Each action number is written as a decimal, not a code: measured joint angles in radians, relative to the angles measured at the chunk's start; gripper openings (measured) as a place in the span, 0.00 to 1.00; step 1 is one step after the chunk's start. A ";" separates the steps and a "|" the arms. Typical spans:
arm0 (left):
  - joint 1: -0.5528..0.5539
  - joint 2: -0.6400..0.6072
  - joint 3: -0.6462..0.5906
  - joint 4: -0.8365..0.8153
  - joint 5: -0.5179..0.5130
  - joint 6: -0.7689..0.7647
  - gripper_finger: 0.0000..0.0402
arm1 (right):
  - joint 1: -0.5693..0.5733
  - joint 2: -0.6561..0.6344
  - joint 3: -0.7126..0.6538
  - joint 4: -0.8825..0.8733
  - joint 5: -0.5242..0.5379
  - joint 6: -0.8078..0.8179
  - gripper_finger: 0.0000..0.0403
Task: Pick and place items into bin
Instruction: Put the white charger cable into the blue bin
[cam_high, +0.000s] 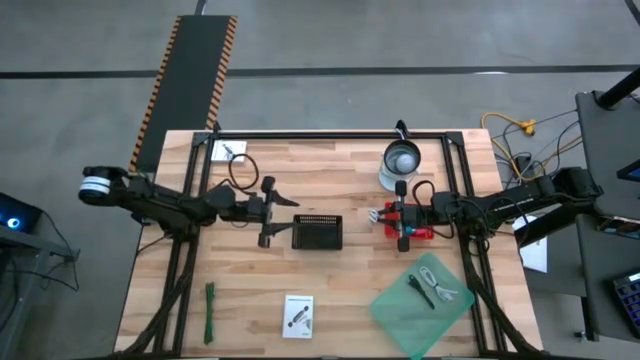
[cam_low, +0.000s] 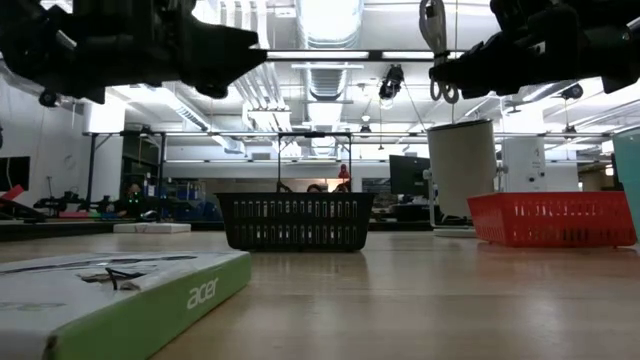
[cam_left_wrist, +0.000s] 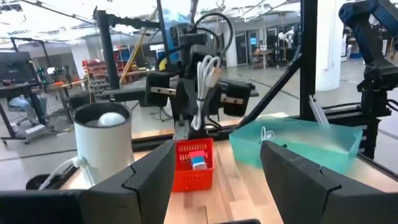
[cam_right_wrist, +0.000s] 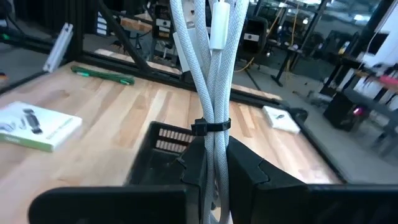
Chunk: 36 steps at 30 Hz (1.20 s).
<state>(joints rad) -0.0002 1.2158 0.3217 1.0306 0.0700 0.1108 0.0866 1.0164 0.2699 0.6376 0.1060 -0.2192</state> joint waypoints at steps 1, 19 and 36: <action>0.000 0.003 -0.005 0.005 0.000 0.000 0.55 | 0.000 0.000 0.000 0.000 -0.001 0.022 0.07; 0.000 0.048 -0.012 0.009 0.001 0.006 0.55 | 0.001 0.002 -0.002 0.083 -0.493 0.069 0.07; 0.000 0.059 -0.020 0.064 0.001 0.001 0.55 | 0.001 0.011 -0.029 0.103 -0.667 -0.227 0.07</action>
<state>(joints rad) -0.0006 1.2747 0.3016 1.0943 0.0714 0.1120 0.0875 1.0270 0.2405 0.7404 -0.5612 -0.4462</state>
